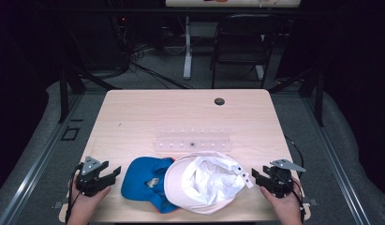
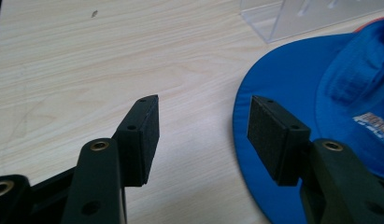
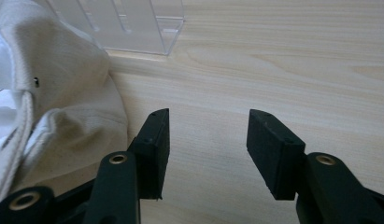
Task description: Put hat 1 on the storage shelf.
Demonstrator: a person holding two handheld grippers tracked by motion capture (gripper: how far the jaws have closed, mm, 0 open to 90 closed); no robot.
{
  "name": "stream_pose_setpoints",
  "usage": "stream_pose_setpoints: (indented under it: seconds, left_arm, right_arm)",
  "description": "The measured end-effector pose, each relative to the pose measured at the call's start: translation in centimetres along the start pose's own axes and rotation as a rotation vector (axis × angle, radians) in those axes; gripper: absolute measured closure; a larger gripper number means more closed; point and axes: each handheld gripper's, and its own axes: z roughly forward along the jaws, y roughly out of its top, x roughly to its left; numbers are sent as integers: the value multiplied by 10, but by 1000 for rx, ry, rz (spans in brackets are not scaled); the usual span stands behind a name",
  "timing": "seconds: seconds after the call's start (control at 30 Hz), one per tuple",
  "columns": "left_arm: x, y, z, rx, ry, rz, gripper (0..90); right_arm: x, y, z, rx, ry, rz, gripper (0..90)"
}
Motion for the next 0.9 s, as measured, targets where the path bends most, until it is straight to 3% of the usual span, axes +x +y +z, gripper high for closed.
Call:
stream_pose_setpoints:
  seconds: [0.3,0.4,0.57,0.6,0.9]
  left_arm:
    - [-5,3,-1,-22,-26,-4,481]
    - [-6,4,-2,-4,-47,-22,481]
    - [-8,6,-2,16,-42,-33,477]
    - [-8,6,-2,28,-45,-35,475]
    - [-7,7,-5,39,-23,-55,473]
  right_arm:
    - [5,4,-8,16,-5,11,514]
    - [7,9,-10,52,-4,34,511]
    - [12,20,-15,116,26,45,518]
    - [13,24,-18,150,34,50,519]
    - [11,34,-22,195,35,86,523]
